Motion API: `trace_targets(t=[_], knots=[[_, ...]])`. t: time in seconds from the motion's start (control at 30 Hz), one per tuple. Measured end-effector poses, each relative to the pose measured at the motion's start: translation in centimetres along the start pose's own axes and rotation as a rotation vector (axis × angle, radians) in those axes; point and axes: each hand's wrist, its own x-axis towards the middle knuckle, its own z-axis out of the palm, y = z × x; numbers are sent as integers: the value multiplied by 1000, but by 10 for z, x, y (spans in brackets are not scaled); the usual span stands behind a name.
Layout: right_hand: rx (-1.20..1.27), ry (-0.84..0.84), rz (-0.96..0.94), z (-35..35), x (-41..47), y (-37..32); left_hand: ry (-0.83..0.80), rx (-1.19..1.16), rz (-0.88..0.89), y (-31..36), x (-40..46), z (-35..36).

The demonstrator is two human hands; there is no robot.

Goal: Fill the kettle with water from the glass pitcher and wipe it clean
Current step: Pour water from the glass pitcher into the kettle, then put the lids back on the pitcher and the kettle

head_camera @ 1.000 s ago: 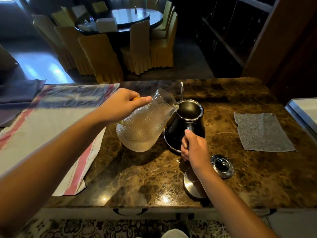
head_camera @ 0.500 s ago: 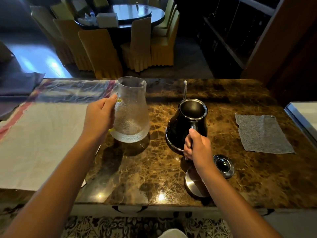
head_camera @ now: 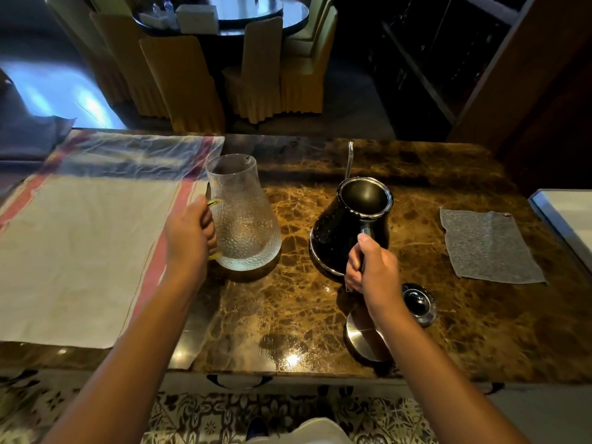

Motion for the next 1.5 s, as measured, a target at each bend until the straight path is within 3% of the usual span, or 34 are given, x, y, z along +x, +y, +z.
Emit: trace_targets(t=[0.27, 1.13, 1.33, 1.5], knots=[[-12, 4, -8, 0, 0, 1, 148, 19, 85, -13, -5, 7], [-71, 55, -60, 1, -7, 0, 121, 134, 228, -46, -35, 12], [-350, 208, -272, -25, -40, 13, 88, 157, 248, -46, -37, 9], [-852, 26, -294, -59, -79, 47, 51, 146, 258, -46, -37, 7]])
